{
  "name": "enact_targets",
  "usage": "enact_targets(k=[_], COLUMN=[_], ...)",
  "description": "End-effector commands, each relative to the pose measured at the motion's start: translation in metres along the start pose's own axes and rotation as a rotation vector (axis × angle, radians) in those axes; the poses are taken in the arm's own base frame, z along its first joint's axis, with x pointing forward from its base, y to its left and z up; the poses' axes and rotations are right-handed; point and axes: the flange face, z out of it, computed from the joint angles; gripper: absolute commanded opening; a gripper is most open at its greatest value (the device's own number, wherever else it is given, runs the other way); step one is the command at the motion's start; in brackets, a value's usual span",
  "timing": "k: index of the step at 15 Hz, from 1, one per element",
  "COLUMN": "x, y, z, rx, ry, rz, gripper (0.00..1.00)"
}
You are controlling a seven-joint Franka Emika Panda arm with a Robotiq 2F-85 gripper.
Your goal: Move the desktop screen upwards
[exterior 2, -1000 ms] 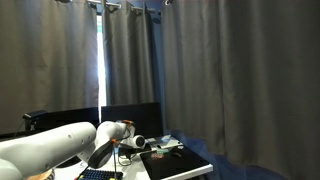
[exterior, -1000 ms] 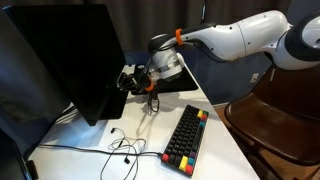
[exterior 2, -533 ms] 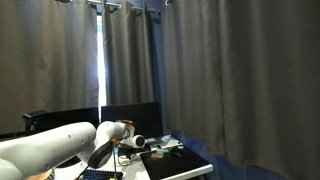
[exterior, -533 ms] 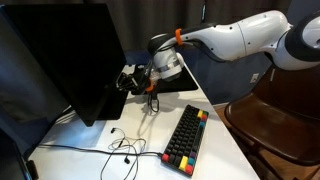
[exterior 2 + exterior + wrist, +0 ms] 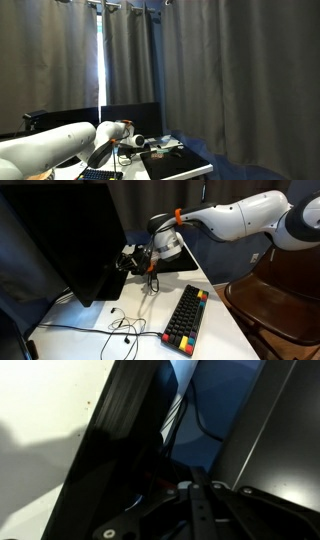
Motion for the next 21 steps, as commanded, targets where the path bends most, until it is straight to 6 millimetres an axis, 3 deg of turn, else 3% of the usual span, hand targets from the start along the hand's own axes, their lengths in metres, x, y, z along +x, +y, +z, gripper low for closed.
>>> enact_targets(k=[1,21], x=[0.027,0.034], y=[-0.065,-0.076], z=[-0.002,-0.006], rx=[0.129,0.140], ry=[0.042,0.068], rz=[-0.061,-0.153], gripper=[0.00,0.00])
